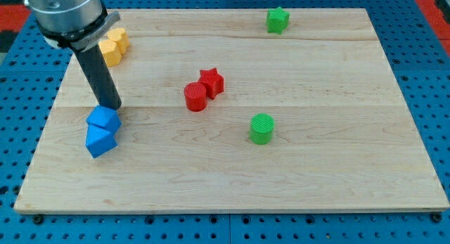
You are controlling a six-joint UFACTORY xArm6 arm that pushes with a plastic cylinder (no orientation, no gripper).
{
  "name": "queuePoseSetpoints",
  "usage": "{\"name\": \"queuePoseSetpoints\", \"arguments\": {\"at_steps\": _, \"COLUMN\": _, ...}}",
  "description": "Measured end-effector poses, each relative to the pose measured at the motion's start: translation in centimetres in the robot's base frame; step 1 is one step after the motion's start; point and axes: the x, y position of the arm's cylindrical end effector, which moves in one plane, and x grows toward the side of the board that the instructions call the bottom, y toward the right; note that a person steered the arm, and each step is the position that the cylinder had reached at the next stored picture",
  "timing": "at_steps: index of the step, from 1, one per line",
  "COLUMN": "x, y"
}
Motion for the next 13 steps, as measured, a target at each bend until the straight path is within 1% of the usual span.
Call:
{"name": "queuePoseSetpoints", "arguments": {"at_steps": 2, "x": 8.2, "y": 13.2}}
{"name": "queuePoseSetpoints", "arguments": {"at_steps": 3, "x": 7.2, "y": 22.0}}
{"name": "queuePoseSetpoints", "arguments": {"at_steps": 4, "x": 2.0, "y": 24.3}}
{"name": "queuePoseSetpoints", "arguments": {"at_steps": 5, "x": -1.2, "y": 28.0}}
{"name": "queuePoseSetpoints", "arguments": {"at_steps": 6, "x": -4.4, "y": 29.4}}
{"name": "queuePoseSetpoints", "arguments": {"at_steps": 7, "x": -9.7, "y": 29.4}}
{"name": "queuePoseSetpoints", "arguments": {"at_steps": 8, "x": -13.9, "y": 29.4}}
{"name": "queuePoseSetpoints", "arguments": {"at_steps": 9, "x": -13.6, "y": 32.1}}
{"name": "queuePoseSetpoints", "arguments": {"at_steps": 10, "x": -19.6, "y": 39.5}}
{"name": "queuePoseSetpoints", "arguments": {"at_steps": 11, "x": -26.1, "y": 39.1}}
{"name": "queuePoseSetpoints", "arguments": {"at_steps": 12, "x": -26.1, "y": 35.8}}
{"name": "queuePoseSetpoints", "arguments": {"at_steps": 13, "x": -25.9, "y": 30.8}}
